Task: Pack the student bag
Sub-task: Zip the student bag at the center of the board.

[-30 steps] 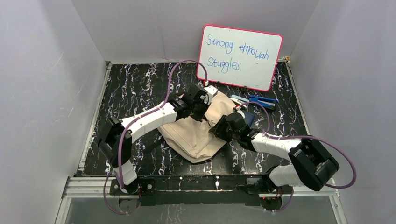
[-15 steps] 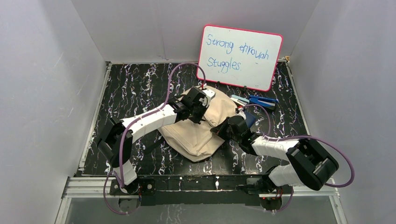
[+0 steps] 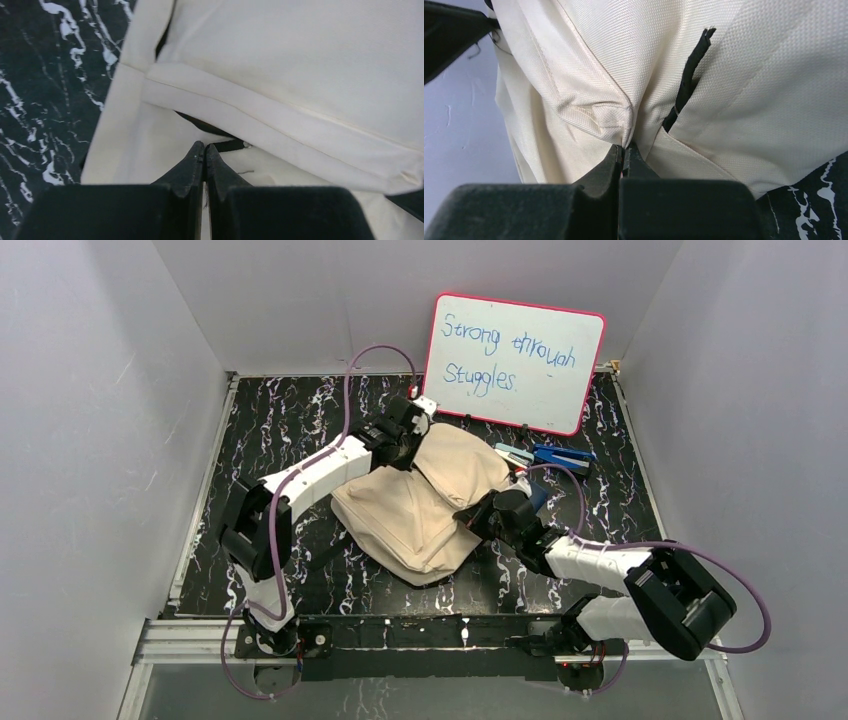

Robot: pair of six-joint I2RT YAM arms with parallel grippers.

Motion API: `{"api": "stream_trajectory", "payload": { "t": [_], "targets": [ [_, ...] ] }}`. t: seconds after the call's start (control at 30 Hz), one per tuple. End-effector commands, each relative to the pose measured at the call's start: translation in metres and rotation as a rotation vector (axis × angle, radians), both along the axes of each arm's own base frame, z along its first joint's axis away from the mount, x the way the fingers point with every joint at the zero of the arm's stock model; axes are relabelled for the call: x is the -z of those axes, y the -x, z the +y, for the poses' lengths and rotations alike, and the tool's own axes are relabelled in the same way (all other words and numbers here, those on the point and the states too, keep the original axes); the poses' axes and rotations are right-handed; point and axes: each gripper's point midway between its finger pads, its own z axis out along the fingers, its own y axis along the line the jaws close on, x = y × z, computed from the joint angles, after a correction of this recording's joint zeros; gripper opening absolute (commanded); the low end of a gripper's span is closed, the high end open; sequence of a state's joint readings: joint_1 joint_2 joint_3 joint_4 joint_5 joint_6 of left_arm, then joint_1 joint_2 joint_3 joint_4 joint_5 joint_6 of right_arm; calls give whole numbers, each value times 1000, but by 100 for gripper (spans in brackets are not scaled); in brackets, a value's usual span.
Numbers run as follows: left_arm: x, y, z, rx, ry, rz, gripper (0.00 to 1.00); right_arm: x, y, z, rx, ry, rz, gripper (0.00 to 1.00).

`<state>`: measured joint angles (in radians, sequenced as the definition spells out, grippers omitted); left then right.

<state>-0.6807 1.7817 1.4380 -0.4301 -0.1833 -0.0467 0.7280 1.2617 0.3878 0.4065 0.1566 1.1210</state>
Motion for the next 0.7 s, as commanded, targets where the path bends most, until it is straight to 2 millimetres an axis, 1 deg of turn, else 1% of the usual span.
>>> {"api": "stream_trajectory", "payload": {
  "t": [0.0, 0.17, 0.33, 0.43, 0.53, 0.6, 0.67],
  "targets": [
    [-21, -31, 52, -151, -162, -110, 0, 18, 0, -26, 71, 98, 11, 0],
    [-28, -47, 74, -237, -216, -150, 0, 17, 1, -28, 72, 106, 7, 0],
    [-30, -67, 100, -334, -274, -173, 0, 18, 3, -32, 79, 114, 8, 0],
    [-22, -81, 116, -382, -304, -163, 0, 18, 5, -36, 89, 118, 6, 0],
    [-6, -92, 129, -406, -318, -131, 0, 19, 7, -41, 98, 126, 8, 0],
    [6, -95, 135, -418, -329, -103, 0, 19, 8, -43, 102, 128, 6, 0],
    [11, -96, 140, -431, -323, -89, 0, 18, 9, -45, 109, 130, 4, 0]
  ]
}}
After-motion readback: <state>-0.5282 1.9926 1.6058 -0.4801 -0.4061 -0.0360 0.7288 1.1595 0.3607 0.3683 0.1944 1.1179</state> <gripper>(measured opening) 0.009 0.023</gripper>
